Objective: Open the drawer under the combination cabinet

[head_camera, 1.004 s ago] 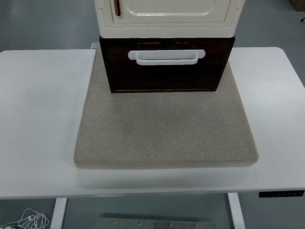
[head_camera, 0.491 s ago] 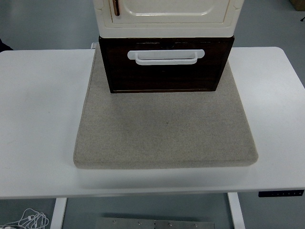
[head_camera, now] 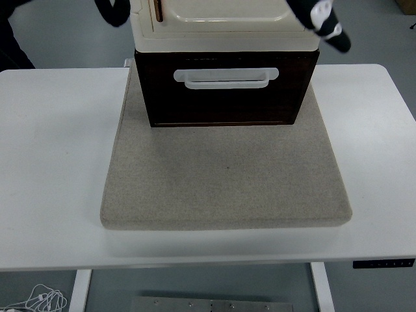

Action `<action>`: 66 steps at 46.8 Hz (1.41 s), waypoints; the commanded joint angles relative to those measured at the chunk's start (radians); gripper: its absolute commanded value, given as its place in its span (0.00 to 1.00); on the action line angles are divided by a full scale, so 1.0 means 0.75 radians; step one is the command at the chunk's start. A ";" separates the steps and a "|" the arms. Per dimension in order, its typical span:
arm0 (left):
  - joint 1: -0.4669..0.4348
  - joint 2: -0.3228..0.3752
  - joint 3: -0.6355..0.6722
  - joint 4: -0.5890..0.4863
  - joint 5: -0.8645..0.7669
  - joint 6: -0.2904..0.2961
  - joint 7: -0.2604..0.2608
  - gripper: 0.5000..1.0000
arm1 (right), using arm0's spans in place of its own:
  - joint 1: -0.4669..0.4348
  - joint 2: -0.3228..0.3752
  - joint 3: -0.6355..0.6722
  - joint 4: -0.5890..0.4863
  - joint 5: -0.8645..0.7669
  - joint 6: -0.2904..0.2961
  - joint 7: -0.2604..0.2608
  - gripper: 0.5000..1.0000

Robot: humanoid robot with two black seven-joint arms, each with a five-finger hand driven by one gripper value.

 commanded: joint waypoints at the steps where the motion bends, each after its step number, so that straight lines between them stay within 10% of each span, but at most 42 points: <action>1: 0.003 -0.035 0.013 -0.005 0.033 -0.003 0.105 1.00 | 0.000 0.000 0.000 0.000 0.000 0.000 0.000 0.85; 11: 0.015 -0.067 0.062 -0.038 0.033 -0.025 0.392 1.00 | 0.000 0.000 0.000 0.000 0.000 0.000 0.000 0.85; 28: 0.019 -0.139 0.150 0.003 0.033 -0.066 0.527 1.00 | 0.000 0.000 0.000 0.000 0.000 0.000 0.000 0.85; 66: 0.113 -0.139 0.276 0.189 0.038 -0.048 0.549 1.00 | 0.000 0.000 0.000 0.000 0.000 0.000 0.000 0.85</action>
